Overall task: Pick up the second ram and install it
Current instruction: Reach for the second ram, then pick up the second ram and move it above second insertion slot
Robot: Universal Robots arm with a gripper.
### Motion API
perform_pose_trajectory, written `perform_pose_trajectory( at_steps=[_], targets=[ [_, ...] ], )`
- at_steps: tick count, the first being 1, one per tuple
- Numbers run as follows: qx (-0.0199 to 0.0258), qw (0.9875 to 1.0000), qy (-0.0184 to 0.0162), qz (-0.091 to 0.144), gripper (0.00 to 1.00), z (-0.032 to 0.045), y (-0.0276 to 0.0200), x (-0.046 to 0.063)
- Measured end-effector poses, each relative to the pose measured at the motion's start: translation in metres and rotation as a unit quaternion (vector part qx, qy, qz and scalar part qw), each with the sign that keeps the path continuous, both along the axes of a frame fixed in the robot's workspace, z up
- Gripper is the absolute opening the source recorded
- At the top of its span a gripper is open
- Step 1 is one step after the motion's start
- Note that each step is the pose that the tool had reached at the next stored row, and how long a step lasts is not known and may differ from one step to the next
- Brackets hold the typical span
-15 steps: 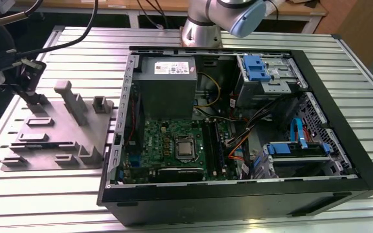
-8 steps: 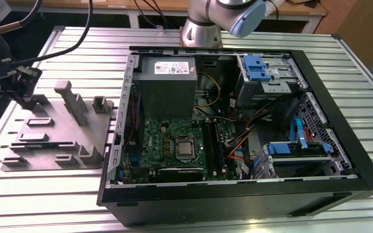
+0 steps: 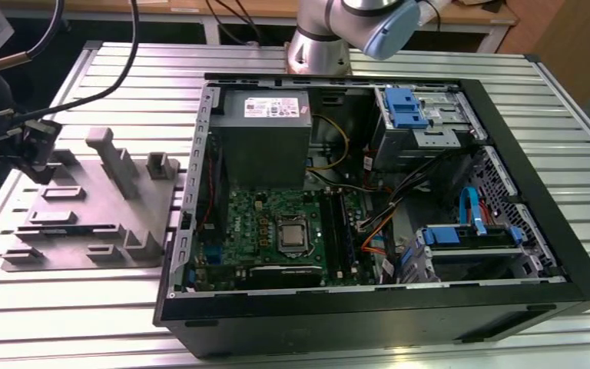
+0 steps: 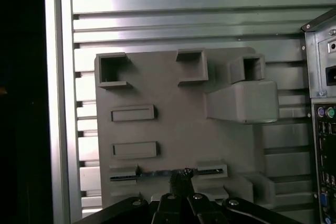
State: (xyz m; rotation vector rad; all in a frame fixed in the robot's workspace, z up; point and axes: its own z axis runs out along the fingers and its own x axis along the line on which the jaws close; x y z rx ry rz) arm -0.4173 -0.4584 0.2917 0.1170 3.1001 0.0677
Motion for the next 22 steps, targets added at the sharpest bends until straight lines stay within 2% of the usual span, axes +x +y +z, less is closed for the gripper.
perform_pose_trajectory(
  at_steps=[8,22],
  targets=[
    [0.0001,1.0000,-0.0001,0.000,0.10,-0.0107,-0.0041,-0.0052],
    [0.0000,1.0000,0.0000,0.000,0.10,-0.0112,-0.0042,-0.0052]
  ],
)
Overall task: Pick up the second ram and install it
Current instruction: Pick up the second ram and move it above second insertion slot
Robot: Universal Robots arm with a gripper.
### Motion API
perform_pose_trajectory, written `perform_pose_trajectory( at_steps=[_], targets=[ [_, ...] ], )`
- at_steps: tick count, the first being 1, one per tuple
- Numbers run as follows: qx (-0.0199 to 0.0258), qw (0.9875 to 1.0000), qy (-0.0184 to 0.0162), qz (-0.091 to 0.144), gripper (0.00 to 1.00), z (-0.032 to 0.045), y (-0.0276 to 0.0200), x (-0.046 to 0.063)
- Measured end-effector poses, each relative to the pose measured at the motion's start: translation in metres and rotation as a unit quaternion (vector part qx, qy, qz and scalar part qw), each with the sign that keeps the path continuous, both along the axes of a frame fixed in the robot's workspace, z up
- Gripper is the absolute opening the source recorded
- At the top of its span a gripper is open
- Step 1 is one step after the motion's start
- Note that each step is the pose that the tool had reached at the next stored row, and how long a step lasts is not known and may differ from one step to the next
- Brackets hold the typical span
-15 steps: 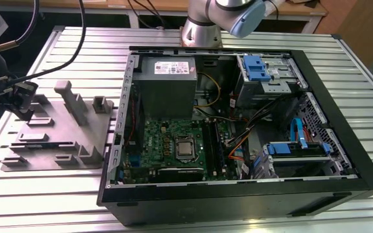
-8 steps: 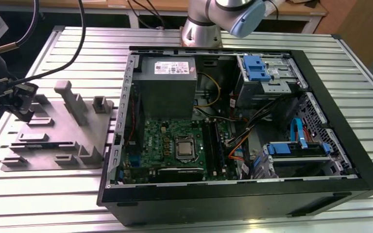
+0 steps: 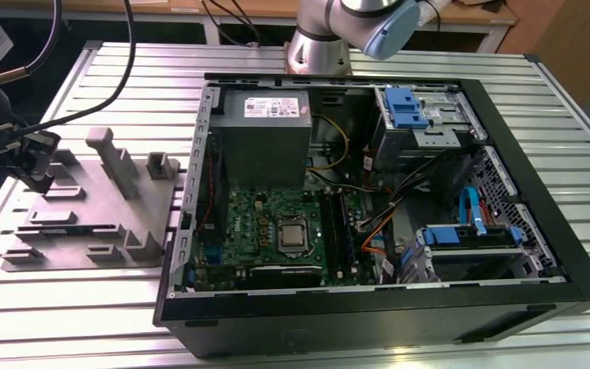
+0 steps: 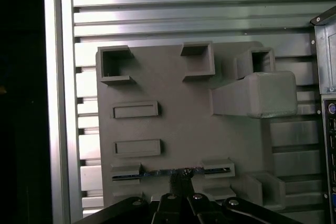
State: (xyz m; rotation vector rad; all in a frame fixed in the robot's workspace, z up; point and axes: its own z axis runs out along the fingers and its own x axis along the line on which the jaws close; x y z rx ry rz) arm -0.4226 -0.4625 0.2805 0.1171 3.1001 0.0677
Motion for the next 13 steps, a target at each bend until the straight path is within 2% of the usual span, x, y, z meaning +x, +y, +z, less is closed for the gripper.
perform_pose_trajectory(
  at_steps=[3,7,10,13],
  targets=[
    [0.0000,1.0000,0.0000,0.003,0.10,0.0000,0.0000,0.0000],
    [0.0000,0.9996,0.0000,0.028,0.10,-0.0003,0.0000,0.0000],
    [0.0000,0.9986,0.0000,0.054,0.10,-0.0004,0.0000,0.0000],
    [0.0000,0.9968,0.0000,0.081,0.10,-0.0007,0.0000,0.0000]
  ],
)
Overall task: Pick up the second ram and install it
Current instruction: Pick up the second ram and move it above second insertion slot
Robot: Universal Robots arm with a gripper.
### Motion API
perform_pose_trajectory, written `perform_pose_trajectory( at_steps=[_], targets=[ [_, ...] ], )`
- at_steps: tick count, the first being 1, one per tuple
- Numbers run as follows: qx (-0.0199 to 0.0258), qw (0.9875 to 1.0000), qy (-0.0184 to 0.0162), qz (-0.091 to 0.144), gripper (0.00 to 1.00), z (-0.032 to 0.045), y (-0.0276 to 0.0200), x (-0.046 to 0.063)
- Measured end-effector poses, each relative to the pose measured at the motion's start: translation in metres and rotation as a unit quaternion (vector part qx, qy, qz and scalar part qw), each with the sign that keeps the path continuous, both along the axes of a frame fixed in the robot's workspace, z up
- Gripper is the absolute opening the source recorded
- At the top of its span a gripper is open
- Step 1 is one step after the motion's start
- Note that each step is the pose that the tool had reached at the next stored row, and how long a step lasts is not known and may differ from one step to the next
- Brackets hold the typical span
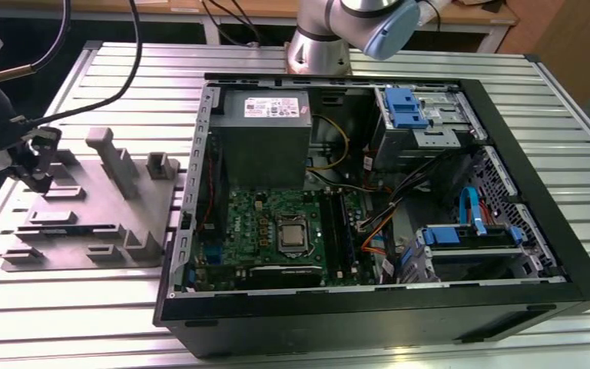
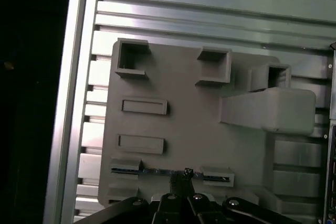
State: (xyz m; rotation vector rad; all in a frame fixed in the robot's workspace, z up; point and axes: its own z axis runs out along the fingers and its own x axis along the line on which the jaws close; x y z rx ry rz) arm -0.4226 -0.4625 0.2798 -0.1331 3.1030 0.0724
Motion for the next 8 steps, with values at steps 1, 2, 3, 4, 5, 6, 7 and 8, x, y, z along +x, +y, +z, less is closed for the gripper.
perform_pose_trajectory(
  at_steps=[1,2,3,4,5,6,7,8],
  targets=[
    [0.0000,1.0000,0.0000,0.009,0.10,-0.0001,0.0000,0.0000],
    [0.0000,0.9998,0.0000,0.019,0.10,-0.0002,0.0000,0.0000],
    [0.0000,0.9996,0.0000,0.028,0.10,-0.0004,0.0000,0.0000],
    [0.0000,0.9993,0.0000,0.037,0.10,-0.0005,0.0000,0.0000],
    [0.0000,0.9990,0.0000,0.046,0.10,-0.0006,0.0000,0.0000],
    [0.0000,0.9985,0.0000,0.055,0.10,-0.0007,0.0000,0.0000],
    [0.0000,0.9980,0.0000,0.064,0.10,-0.0008,0.0000,0.0000],
    [0.0000,0.9974,0.0000,0.073,0.10,-0.0009,0.0000,0.0000]
  ],
)
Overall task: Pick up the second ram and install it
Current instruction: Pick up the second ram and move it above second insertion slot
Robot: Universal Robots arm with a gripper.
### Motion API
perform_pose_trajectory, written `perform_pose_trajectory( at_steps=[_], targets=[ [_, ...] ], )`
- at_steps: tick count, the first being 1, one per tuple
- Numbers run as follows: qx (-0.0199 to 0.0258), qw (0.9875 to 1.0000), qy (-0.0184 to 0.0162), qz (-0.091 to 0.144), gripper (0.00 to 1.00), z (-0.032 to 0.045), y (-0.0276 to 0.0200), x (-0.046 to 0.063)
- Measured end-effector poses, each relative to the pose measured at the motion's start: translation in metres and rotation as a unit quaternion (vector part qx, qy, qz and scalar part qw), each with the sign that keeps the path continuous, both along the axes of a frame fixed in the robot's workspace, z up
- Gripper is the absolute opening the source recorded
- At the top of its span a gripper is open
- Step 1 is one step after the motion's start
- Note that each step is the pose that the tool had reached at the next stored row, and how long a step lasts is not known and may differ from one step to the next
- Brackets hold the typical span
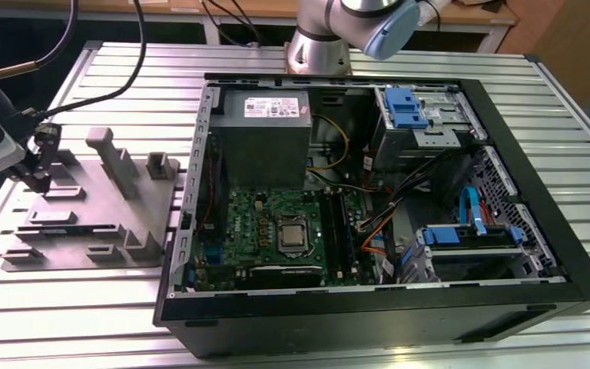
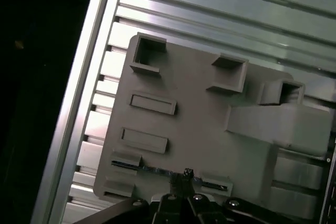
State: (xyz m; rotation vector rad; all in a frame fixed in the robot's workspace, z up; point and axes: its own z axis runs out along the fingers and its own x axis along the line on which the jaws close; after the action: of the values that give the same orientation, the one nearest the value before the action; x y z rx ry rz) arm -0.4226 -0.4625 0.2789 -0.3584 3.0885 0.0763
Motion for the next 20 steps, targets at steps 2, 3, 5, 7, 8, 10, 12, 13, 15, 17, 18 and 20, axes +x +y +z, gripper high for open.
perform_pose_trajectory(
  at_steps=[2,3,5,7,8,10,12,13,15,17,18,20],
  targets=[
    [0.0000,0.9998,0.0000,0.018,0.10,-0.0002,0.0000,0.0000],
    [0.0000,0.9996,0.0000,0.028,0.10,-0.0004,0.0000,0.0000],
    [0.0000,0.9990,0.0000,0.046,0.10,-0.0006,0.0000,0.0000],
    [0.0000,0.9980,0.0000,0.064,0.10,-0.0008,0.0000,0.0000],
    [0.0000,0.9974,0.0000,0.073,0.10,-0.0009,0.0000,0.0000],
    [0.0000,0.9958,0.0000,0.091,0.10,-0.0012,0.0000,0.0000],
    [0.0000,0.9940,0.0000,0.109,0.10,-0.0015,0.0000,0.0000],
    [0.0000,0.9930,0.0000,0.118,0.10,-0.0017,0.0000,0.0000],
    [0.0000,0.9907,0.0000,0.136,0.10,-0.0020,0.0000,0.0000],
    [0.0000,0.9880,0.0000,0.154,0.10,-0.0024,0.0000,0.0000],
    [0.0000,0.9866,0.0000,0.163,0.10,-0.0026,0.0000,0.0000],
    [0.0000,0.9835,0.0000,0.181,0.10,-0.0030,0.0000,0.0000]
  ],
)
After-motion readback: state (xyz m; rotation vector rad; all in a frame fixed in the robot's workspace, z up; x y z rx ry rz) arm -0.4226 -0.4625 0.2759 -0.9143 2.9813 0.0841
